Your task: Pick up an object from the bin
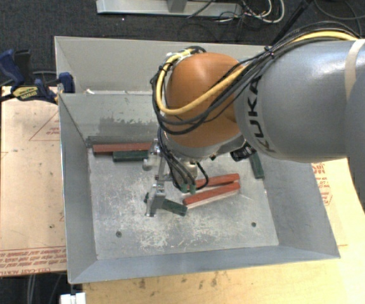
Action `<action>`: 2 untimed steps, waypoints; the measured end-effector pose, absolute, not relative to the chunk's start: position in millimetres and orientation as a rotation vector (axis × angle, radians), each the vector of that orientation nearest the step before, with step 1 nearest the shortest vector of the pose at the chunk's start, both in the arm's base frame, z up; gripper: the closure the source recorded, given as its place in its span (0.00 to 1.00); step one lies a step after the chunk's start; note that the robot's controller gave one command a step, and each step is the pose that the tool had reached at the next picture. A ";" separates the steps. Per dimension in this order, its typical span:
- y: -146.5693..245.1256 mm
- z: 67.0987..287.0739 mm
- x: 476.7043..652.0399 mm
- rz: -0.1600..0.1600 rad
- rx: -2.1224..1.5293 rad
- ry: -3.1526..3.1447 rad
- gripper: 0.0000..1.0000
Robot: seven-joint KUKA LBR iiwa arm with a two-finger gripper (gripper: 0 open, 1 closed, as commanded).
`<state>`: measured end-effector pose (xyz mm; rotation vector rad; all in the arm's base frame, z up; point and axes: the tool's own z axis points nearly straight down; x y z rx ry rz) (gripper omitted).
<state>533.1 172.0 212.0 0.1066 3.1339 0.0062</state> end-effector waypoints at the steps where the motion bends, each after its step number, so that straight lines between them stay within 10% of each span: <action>1: 130.1 189.7 536.2 0.001 0.032 3.142 0.00; 2: 121.9 160.0 545.4 0.000 0.125 3.136 0.00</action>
Offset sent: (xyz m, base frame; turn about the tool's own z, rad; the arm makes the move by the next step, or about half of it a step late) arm 0.0178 -0.0463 -0.0783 0.1052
